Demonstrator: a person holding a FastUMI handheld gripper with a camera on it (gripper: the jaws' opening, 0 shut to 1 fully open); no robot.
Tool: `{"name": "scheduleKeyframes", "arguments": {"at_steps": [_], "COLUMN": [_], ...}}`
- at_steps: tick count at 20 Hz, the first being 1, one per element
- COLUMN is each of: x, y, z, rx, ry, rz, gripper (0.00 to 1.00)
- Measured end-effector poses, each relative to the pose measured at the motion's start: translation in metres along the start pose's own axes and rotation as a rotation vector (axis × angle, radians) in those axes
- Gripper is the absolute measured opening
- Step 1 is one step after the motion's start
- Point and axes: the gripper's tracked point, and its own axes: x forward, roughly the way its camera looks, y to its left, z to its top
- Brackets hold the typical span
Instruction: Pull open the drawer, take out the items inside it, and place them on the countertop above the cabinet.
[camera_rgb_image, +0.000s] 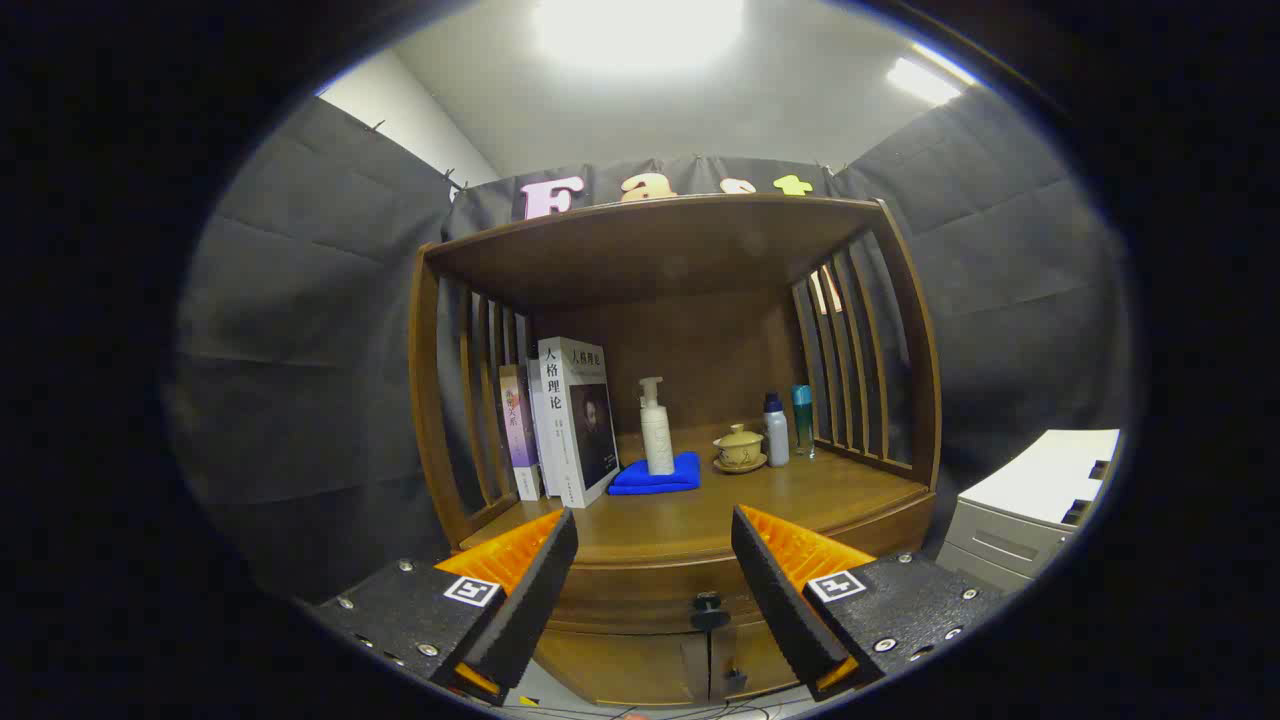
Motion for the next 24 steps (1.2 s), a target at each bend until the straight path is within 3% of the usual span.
{"name": "scheduleKeyframes", "arguments": {"at_steps": [18, 24], "x": [0.005, 0.012], "y": [-0.020, -0.018], "z": [0.022, -0.001], "rx": [-0.070, -0.102], "ry": [-0.015, 0.037], "rz": [-0.026, -0.008], "gripper": [0.96, 0.96]}}
